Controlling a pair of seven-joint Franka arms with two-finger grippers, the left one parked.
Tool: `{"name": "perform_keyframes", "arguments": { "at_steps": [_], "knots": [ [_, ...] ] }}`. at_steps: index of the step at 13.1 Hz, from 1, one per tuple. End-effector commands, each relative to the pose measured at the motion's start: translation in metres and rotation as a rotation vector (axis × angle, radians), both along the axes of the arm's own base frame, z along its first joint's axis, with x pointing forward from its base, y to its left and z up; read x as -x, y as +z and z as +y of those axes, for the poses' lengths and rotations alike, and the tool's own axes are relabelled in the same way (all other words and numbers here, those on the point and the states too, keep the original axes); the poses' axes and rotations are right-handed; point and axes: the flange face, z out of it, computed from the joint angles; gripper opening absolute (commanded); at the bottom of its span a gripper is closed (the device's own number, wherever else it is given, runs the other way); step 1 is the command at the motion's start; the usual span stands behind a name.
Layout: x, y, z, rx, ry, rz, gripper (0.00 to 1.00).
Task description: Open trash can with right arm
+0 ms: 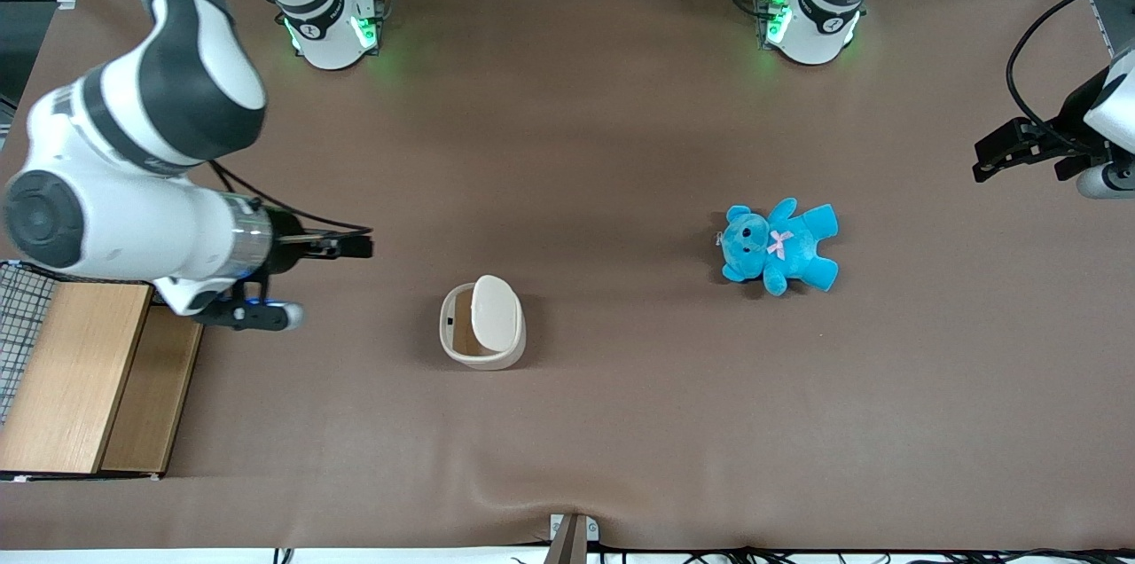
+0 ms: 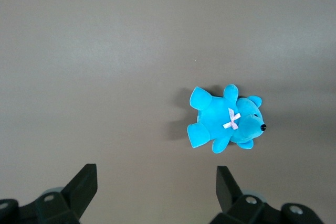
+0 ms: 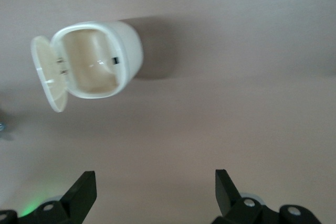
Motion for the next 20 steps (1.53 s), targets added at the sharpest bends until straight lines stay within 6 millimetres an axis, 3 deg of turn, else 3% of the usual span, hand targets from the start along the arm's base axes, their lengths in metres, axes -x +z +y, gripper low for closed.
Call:
{"name": "perform_keyframes", "arguments": {
  "at_steps": [1,3,6,9,13,15,17,20],
  "knots": [
    [0.001,0.009,-0.034,0.001,0.05,-0.012,1.0],
    [0.001,0.01,-0.06,-0.018,0.073,0.004,1.0],
    [0.01,0.035,-0.091,-0.015,0.062,-0.004,1.0],
    [0.029,0.068,-0.099,0.032,0.081,-0.041,1.0],
    [0.073,0.11,-0.114,0.131,0.057,-0.114,1.0],
    [0.09,0.121,-0.131,0.146,0.035,-0.149,1.0],
    [0.11,0.136,-0.134,0.155,0.03,-0.169,1.0],
    [0.136,0.14,-0.137,0.165,0.022,-0.186,1.0]
  ]
}}
